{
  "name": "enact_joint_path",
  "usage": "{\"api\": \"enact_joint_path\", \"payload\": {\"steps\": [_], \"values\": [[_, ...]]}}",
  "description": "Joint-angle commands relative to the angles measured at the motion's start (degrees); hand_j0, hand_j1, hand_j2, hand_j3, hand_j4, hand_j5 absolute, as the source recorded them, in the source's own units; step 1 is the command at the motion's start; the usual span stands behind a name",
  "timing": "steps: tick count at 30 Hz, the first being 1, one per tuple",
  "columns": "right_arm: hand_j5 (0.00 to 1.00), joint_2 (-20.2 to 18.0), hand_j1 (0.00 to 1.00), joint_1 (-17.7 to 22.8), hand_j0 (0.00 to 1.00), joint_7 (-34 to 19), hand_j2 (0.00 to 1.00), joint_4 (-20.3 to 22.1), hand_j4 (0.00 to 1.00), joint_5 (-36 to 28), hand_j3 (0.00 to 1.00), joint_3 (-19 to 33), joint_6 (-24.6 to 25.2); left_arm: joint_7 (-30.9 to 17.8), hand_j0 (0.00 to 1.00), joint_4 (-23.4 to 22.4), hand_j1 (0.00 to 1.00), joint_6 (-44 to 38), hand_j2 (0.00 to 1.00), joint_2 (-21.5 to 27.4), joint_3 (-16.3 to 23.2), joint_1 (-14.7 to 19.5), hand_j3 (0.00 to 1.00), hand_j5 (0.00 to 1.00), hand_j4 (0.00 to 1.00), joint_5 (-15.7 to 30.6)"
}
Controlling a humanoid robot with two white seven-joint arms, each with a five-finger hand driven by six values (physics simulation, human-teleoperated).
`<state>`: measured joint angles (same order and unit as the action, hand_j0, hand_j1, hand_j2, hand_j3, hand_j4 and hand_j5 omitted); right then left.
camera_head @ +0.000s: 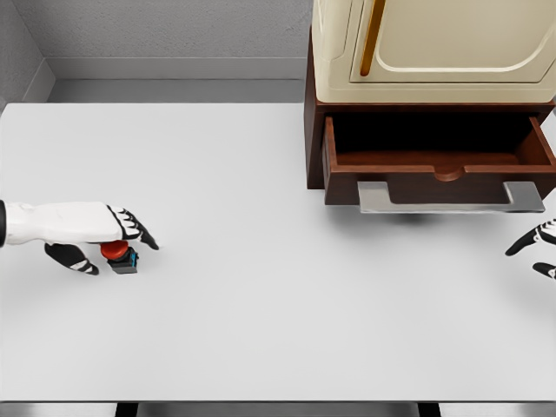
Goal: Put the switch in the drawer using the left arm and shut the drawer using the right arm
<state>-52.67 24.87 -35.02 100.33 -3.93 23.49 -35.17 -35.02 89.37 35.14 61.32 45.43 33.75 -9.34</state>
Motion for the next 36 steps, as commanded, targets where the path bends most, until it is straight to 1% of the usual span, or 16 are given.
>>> {"api": "enact_joint_path", "payload": {"steps": [1, 4, 5, 7, 10, 11, 13, 17, 18, 19, 20, 24, 26, 29, 33, 36], "values": [[0.6, -0.1, 0.6, 0.0, 0.6, 0.0, 0.6, 0.0, 0.6, -0.6, 0.6, 0.2, 0.2, 0.0, 0.86, 0.7, 0.86, -0.1, 0.86, 0.6, 0.0, 0.0, 0.86, 0.86, 0.86, 0.3], [0.59, -0.1, 0.59, 0.1, 0.59, 0.0, 0.59, 0.0, 0.59, -0.6, 0.59, 0.2, 0.2, 0.0, 0.77, 0.8, 0.77, -0.1, 0.77, 0.6, 0.0, 0.1, 0.77, 0.77, 0.77, 0.4], [0.55, -0.1, 0.55, 0.1, 0.55, 0.0, 0.55, 0.0, 0.55, -0.6, 0.55, 0.3, 0.2, 0.0, 0.75, 0.8, 0.75, -0.1, 0.75, 0.6, 0.0, 0.0, 0.75, 0.75, 0.75, 0.4], [0.43, -0.1, 0.43, 0.1, 0.43, 0.0, 0.43, 0.0, 0.43, -0.6, 0.43, 0.3, 0.2, 0.0, 0.71, 0.8, 0.71, -0.1, 0.71, 0.5, 0.0, 0.1, 0.71, 0.71, 0.71, 0.4], [0.36, -0.1, 0.36, 0.1, 0.36, 0.0, 0.36, 0.0, 0.36, -0.6, 0.36, 0.3, 0.2, 0.0, 0.63, 0.8, 0.63, -0.1, 0.63, 0.5, 0.1, 0.1, 0.63, 0.63, 0.63, 0.4], [0.36, -0.1, 0.36, 0.1, 0.36, 0.0, 0.36, 0.0, 0.36, -0.6, 0.36, 0.3, 0.2, 0.0, 0.61, 0.8, 0.61, -0.1, 0.61, 0.5, 0.1, 0.1, 0.61, 0.61, 0.61, 0.4], [0.36, -0.1, 0.36, 0.1, 0.36, 0.0, 0.36, 0.1, 0.36, -0.6, 0.36, 0.3, 0.2, 0.0, 0.54, 0.8, 0.54, -0.1, 0.54, 0.3, 0.1, 0.1, 0.54, 0.54, 0.54, 0.4], [0.43, -0.1, 0.43, 0.1, 0.43, 0.0, 0.43, 0.1, 0.43, -0.6, 0.43, 0.3, 0.2, 0.0, 0.46, 0.8, 0.46, -0.1, 0.46, 0.2, 0.1, 0.1, 0.46, 0.46, 0.46, 0.4], [0.47, -0.1, 0.47, 0.0, 0.47, 0.0, 0.47, 0.1, 0.47, -0.6, 0.47, 0.3, 0.2, 0.0, 0.45, 0.8, 0.45, -0.1, 0.45, 0.2, 0.1, 0.1, 0.45, 0.45, 0.45, 0.4], [0.57, -0.1, 0.57, 0.0, 0.57, 0.0, 0.57, 0.1, 0.57, -0.6, 0.57, 0.3, 0.2, 0.0, 0.44, 0.8, 0.44, -0.1, 0.44, 0.2, 0.1, 0.1, 0.44, 0.44, 0.44, 0.4], [0.6, -0.1, 0.6, 0.0, 0.6, 0.0, 0.6, 0.1, 0.6, -0.6, 0.6, 0.3, 0.2, 0.0, 0.41, 0.9, 0.41, -0.1, 0.41, 0.3, 0.1, 0.1, 0.41, 0.41, 0.41, 0.4], [0.59, -0.1, 0.59, 0.0, 0.59, 0.0, 0.59, 0.1, 0.59, -0.6, 0.59, 0.4, 0.2, 0.0, 0.36, 2.6, 0.36, -0.1, 0.36, 0.4, 0.1, 0.2, 0.36, 0.36, 0.36, 0.4], [0.58, -0.1, 0.58, 0.0, 0.58, 0.0, 0.58, 0.1, 0.58, -0.6, 0.58, 0.4, 0.2, 0.0, 0.36, 4.8, 0.36, -0.1, 0.36, 0.1, 0.2, 0.4, 0.36, 0.36, 0.36, 0.4], [0.56, -0.1, 0.56, 0.0, 0.56, 0.0, 0.56, 0.1, 0.56, -0.6, 0.56, 0.4, 0.2, 0.0, 0.36, 5.2, 0.36, -0.1, 0.36, -0.8, 0.1, 1.8, 0.36, 0.36, 0.36, 0.4], [0.55, -0.1, 0.55, 0.0, 0.55, 0.0, 0.55, 0.1, 0.55, -0.6, 0.55, 0.4, 0.2, 0.0, 0.36, 5.3, 0.36, -0.1, 0.36, -5.9, 0.1, 5.5, 0.36, 0.36, 0.36, 0.5], [0.55, -0.1, 0.55, 0.0, 0.55, 0.0, 0.55, 0.1, 0.55, -0.6, 0.55, 0.4, 0.2, 0.0, 0.36, 5.3, 0.36, -0.1, 0.36, -8.4, 0.0, 6.7, 0.36, 0.36, 0.36, 0.6]]}}
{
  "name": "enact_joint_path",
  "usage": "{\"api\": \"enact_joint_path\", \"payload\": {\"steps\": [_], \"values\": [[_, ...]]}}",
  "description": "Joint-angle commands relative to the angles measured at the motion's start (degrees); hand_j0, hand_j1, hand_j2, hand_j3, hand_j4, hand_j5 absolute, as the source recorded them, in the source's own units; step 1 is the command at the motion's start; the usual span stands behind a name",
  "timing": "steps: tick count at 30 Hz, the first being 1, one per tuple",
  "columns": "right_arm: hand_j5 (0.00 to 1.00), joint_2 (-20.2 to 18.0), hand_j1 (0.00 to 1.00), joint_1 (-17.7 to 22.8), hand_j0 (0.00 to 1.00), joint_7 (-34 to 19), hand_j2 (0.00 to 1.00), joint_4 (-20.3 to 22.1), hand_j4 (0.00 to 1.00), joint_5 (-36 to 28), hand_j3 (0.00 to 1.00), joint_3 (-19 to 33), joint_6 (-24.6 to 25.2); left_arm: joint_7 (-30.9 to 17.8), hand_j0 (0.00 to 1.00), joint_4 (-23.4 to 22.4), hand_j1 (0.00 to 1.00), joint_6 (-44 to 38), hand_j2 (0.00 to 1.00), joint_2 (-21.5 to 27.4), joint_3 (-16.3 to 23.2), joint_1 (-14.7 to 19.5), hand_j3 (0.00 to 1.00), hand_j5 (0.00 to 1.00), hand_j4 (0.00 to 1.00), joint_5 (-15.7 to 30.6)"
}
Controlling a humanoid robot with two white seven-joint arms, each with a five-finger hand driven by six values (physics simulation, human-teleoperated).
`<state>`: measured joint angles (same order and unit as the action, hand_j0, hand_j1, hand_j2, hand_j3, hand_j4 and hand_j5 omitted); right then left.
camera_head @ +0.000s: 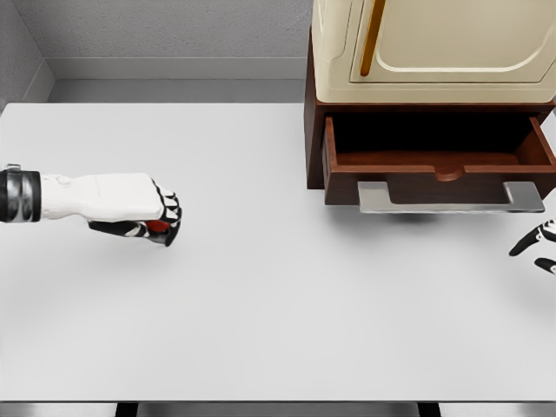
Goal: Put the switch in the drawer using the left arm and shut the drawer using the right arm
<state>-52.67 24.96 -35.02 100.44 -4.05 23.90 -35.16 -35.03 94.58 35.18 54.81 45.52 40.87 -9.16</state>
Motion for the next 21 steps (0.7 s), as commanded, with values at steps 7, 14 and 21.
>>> {"api": "enact_joint_path", "payload": {"steps": [7, 14, 21], "values": [[0.55, -0.1, 0.55, -0.1, 0.55, 0.0, 0.55, 0.0, 0.55, -0.4, 0.55, 0.0, 0.2, 0.0, 0.36, -0.2, 0.36, -0.2, 0.36, -4.3, -0.2, 1.8, 0.36, 0.36, 0.36, 4.7], [0.56, -0.1, 0.56, 0.0, 0.56, 0.0, 0.56, 0.0, 0.56, -0.4, 0.56, -0.1, 0.2, 0.0, 0.35, -0.2, 0.35, -0.2, 0.35, -6.4, -0.5, 4.9, 0.35, 0.35, 0.35, 10.0], [0.56, -0.1, 0.56, 0.0, 0.56, 0.0, 0.56, 0.0, 0.56, -0.4, 0.56, 0.3, 0.2, 0.0, 0.35, -3.2, 0.35, -0.2, 0.35, -15.7, -0.7, 9.6, 0.35, 0.35, 0.35, 10.4]]}}
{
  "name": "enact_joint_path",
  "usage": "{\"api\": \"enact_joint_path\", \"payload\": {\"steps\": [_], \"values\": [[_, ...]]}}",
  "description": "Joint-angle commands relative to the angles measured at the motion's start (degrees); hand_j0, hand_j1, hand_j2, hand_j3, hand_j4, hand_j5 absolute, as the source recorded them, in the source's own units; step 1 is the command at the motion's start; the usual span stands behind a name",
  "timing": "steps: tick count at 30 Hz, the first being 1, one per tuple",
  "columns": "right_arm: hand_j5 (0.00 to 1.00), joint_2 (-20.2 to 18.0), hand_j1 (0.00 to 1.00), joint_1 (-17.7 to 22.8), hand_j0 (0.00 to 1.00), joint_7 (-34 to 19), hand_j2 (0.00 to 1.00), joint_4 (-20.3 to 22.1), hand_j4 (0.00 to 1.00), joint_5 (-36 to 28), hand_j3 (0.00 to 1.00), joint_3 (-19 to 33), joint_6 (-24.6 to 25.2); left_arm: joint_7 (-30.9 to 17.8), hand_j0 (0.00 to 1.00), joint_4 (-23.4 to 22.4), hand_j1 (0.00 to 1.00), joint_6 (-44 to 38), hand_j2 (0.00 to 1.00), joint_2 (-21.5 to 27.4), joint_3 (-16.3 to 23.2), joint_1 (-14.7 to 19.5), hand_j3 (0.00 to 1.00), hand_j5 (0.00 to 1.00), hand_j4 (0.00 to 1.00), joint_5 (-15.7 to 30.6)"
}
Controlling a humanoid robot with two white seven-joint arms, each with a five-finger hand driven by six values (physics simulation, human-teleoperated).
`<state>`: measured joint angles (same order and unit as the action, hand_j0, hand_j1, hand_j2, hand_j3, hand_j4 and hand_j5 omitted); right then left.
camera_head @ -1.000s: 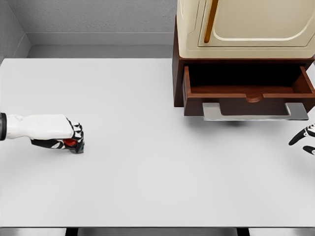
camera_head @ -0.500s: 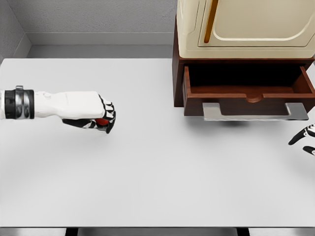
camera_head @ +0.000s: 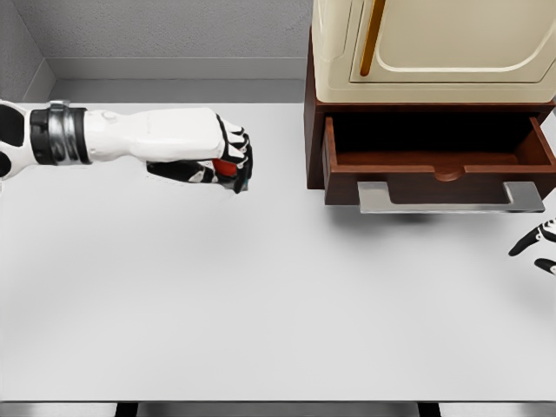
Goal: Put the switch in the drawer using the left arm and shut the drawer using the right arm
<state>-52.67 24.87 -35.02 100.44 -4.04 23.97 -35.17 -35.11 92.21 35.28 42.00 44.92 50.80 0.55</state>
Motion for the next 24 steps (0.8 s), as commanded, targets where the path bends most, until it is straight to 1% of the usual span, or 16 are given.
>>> {"api": "enact_joint_path", "payload": {"steps": [1, 3, 5, 6, 7, 10, 11, 13, 14, 15, 16, 17, 18, 19, 21, 24], "values": [[0.56, -0.1, 0.56, 0.0, 0.56, 0.0, 0.56, 0.0, 0.56, -0.4, 0.56, 0.3, 0.2, 0.1, 0.35, -0.8, 0.35, -0.3, 0.35, -4.1, -0.1, 0.2, 0.35, 0.35, 0.35, 0.7], [0.57, -0.1, 0.57, 0.1, 0.57, 0.0, 0.57, 0.0, 0.57, -0.4, 0.57, 0.3, 0.2, 0.1, 0.35, -1.7, 0.35, -0.3, 0.35, -6.7, -0.1, 1.6, 0.35, 0.35, 0.35, 0.6], [0.57, -0.1, 0.57, 0.0, 0.57, 0.0, 0.57, 0.0, 0.57, -0.4, 0.57, 0.3, 0.2, 0.1, 0.35, -4.5, 0.35, -0.3, 0.35, -10.4, 0.0, 3.8, 0.35, 0.35, 0.35, 0.3], [0.57, -0.1, 0.57, 0.1, 0.57, 0.0, 0.57, 0.0, 0.57, -0.4, 0.57, 0.3, 0.2, 0.1, 0.35, -4.6, 0.35, -0.3, 0.35, -11.2, 0.0, 4.7, 0.35, 0.35, 0.35, 0.2], [0.57, -0.1, 0.57, 0.1, 0.57, 0.0, 0.57, 0.0, 0.57, -0.4, 0.57, 0.2, 0.2, 0.1, 0.35, -5.1, 0.35, -0.3, 0.35, -12.6, 0.0, 6.3, 0.35, 0.35, 0.35, 0.2], [0.57, -0.1, 0.57, 0.1, 0.57, 0.0, 0.57, 0.0, 0.57, -0.4, 0.57, 0.2, 0.2, 0.1, 0.35, -11.6, 0.35, -0.3, 0.35, -18.3, 0.1, 10.6, 0.35, 0.35, 0.35, 0.1], [0.57, -0.1, 0.57, 0.1, 0.57, 0.0, 0.57, 0.0, 0.57, -0.4, 0.57, 0.2, 0.2, 0.1, 0.35, -15.0, 0.35, -0.3, 0.35, -20.8, 0.3, 12.0, 0.35, 0.35, 0.35, 0.0], [0.57, -0.1, 0.57, 0.1, 0.57, 0.0, 0.57, 0.0, 0.57, -0.4, 0.57, 0.1, 0.2, 0.1, 0.35, -20.0, 0.35, -0.3, 0.35, -24.6, 0.8, 12.8, 0.35, 0.35, 0.35, -0.1], [0.57, -0.1, 0.57, 0.3, 0.57, 0.0, 0.57, 0.0, 0.57, -0.4, 0.57, 0.1, 0.2, 0.1, 0.35, -21.5, 0.35, -0.3, 0.35, -26.7, 1.6, 13.7, 0.35, 0.35, 0.35, -0.1], [0.57, -0.1, 0.57, 0.4, 0.57, 0.0, 0.57, 0.0, 0.57, -0.4, 0.57, 0.1, 0.2, 0.1, 0.35, -23.1, 0.35, -0.3, 0.35, -28.8, 1.8, 13.8, 0.35, 0.35, 0.35, -0.2], [0.57, -0.1, 0.57, 0.3, 0.57, 0.0, 0.57, 0.0, 0.57, -0.4, 0.57, 0.1, 0.2, 0.1, 0.35, -24.4, 0.35, -0.3, 0.35, -29.5, 1.8, 13.8, 0.35, 0.35, 0.35, -0.4], [0.57, -0.1, 0.57, 0.3, 0.57, 0.0, 0.57, -0.1, 0.57, -0.4, 0.57, 0.2, 0.2, 0.1, 0.35, -25.8, 0.35, -0.3, 0.35, -31.4, 1.8, 13.9, 0.35, 0.35, 0.35, -1.7], [0.57, -0.1, 0.57, 0.3, 0.57, 0.0, 0.57, -0.1, 0.57, -0.4, 0.57, 0.2, 0.2, 0.1, 0.35, -26.6, 0.35, -0.3, 0.35, -33.1, 1.8, 13.8, 0.35, 0.35, 0.35, -1.9], [0.57, -0.1, 0.57, 0.3, 0.57, 0.0, 0.57, -0.1, 0.57, -0.4, 0.57, 0.2, 0.2, 0.1, 0.35, -28.7, 0.35, -0.3, 0.35, -35.3, 1.8, 13.7, 0.35, 0.35, 0.35, -2.1], [0.57, 0.0, 0.57, 0.3, 0.57, 0.0, 0.57, -0.1, 0.57, -0.4, 0.57, 0.2, 0.2, 0.1, 0.35, -31.1, 0.35, -0.3, 0.35, -38.7, 1.8, 13.7, 0.35, 0.35, 0.35, -4.6], [0.57, 0.1, 0.57, 0.4, 0.57, 0.0, 0.57, -0.1, 0.57, -0.4, 0.57, 1.0, 0.2, 0.1, 0.35, -34.1, 0.35, -0.3, 0.35, -41.7, 1.8, 13.7, 0.35, 0.35, 0.35, -6.3]]}}
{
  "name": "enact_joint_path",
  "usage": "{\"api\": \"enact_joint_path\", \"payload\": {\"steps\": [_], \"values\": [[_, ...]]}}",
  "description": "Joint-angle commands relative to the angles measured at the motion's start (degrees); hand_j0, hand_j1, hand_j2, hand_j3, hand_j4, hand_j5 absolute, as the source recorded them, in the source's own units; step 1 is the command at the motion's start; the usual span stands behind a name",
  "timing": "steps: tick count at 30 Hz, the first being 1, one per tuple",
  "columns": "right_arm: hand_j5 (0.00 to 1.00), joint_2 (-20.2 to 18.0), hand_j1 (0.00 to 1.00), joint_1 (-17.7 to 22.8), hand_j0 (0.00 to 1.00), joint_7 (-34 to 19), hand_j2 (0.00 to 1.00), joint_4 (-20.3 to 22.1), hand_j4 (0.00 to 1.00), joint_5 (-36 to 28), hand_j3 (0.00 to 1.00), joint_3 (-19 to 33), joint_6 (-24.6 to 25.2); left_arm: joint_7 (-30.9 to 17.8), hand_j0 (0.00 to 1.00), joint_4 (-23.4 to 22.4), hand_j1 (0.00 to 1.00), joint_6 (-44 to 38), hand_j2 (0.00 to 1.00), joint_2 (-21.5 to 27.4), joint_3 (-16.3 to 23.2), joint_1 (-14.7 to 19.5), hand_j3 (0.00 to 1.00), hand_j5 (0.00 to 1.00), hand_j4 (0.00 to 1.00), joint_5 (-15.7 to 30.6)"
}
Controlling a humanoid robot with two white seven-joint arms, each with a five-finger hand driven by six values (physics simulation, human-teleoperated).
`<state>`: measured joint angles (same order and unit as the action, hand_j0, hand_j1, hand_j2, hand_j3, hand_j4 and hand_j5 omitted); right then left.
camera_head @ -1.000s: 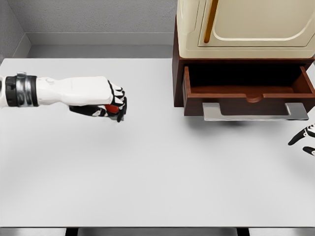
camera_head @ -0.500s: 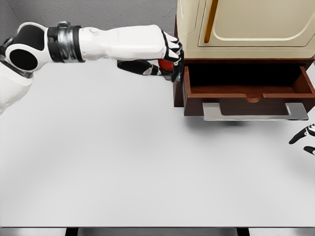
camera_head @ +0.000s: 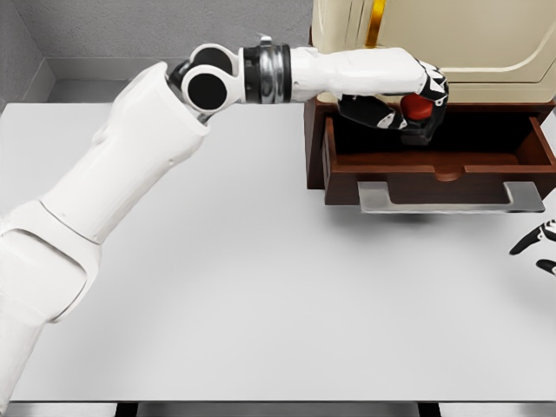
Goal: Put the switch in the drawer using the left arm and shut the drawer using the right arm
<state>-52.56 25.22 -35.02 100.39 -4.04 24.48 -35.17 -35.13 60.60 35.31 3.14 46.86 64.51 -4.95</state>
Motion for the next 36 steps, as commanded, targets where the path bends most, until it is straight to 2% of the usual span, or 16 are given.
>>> {"api": "enact_joint_path", "payload": {"steps": [1, 5, 7, 11, 15, 17, 21, 24, 33, 36], "values": [[0.57, 0.0, 0.57, 0.0, 0.57, 0.0, 0.57, 0.0, 0.57, -0.4, 0.57, 0.5, 0.2, 0.1, 0.35, -4.1, 0.35, -0.3, 0.35, -3.1, -0.1, 0.0, 0.35, 0.35, 0.35, -0.9], [0.57, 0.0, 0.57, 0.1, 0.57, 0.0, 0.57, 0.0, 0.57, -0.4, 0.57, 0.3, 0.2, 0.1, 0.36, -5.7, 0.36, -0.3, 0.36, -3.1, -0.1, 0.0, 0.36, 0.36, 0.36, -1.7], [0.57, 0.0, 0.57, 0.1, 0.57, 0.0, 0.57, 0.0, 0.57, -0.4, 0.57, 0.6, 0.2, 0.1, 0.37, -7.9, 0.37, -0.3, 0.37, -3.1, -0.1, 0.0, 0.37, 0.37, 0.37, -3.0], [0.53, 0.0, 0.53, 0.1, 0.53, 0.0, 0.53, 0.1, 0.53, -0.4, 0.53, 0.5, 0.2, 0.1, 0.4, -8.4, 0.4, -0.3, 0.4, -3.1, -0.1, -0.1, 0.4, 0.4, 0.4, -3.0], [0.53, 0.0, 0.53, 0.1, 0.53, 0.0, 0.53, 0.1, 0.53, -0.4, 0.53, 0.5, 0.2, 0.1, 0.62, -7.9, 0.62, -0.3, 0.62, -3.1, 0.0, -0.1, 0.62, 0.62, 0.62, -2.7], [0.53, 0.0, 0.53, 0.1, 0.53, 0.0, 0.53, 0.2, 0.53, -0.4, 0.53, 0.6, 0.2, 0.1, 0.8, -8.0, 0.8, -0.3, 0.8, -3.1, -0.1, -0.1, 0.8, 0.8, 0.8, -2.6], [0.53, 0.0, 0.53, 0.1, 0.53, 0.0, 0.53, 0.1, 0.53, -0.4, 0.53, 0.5, 0.2, 0.1, 0.95, -7.6, 0.95, -0.3, 0.95, -3.1, -0.1, 0.2, 0.95, 0.95, 0.95, -2.5], [0.53, 0.0, 0.53, 0.1, 0.53, 0.0, 0.53, 0.1, 0.53, -0.4, 0.53, 0.6, 0.2, 0.1, 0.95, -5.5, 0.95, -0.3, 0.95, -3.1, -0.1, 0.6, 0.95, 0.95, 0.95, -2.4], [0.53, 0.0, 0.53, 0.1, 0.53, 0.0, 0.53, 0.1, 0.53, -0.4, 0.53, 0.5, 0.2, 0.1, 0.95, -4.2, 0.95, -0.3, 0.95, -3.1, 0.3, 1.8, 0.95, 0.95, 0.95, -2.7], [0.54, 0.0, 0.54, 0.2, 0.54, 0.0, 0.54, 0.1, 0.54, -0.4, 0.54, 0.5, 0.2, 0.1, 0.95, -3.9, 0.95, -0.3, 0.95, -3.1, 3.0, 2.5, 0.95, 0.95, 0.95, -3.0]]}}
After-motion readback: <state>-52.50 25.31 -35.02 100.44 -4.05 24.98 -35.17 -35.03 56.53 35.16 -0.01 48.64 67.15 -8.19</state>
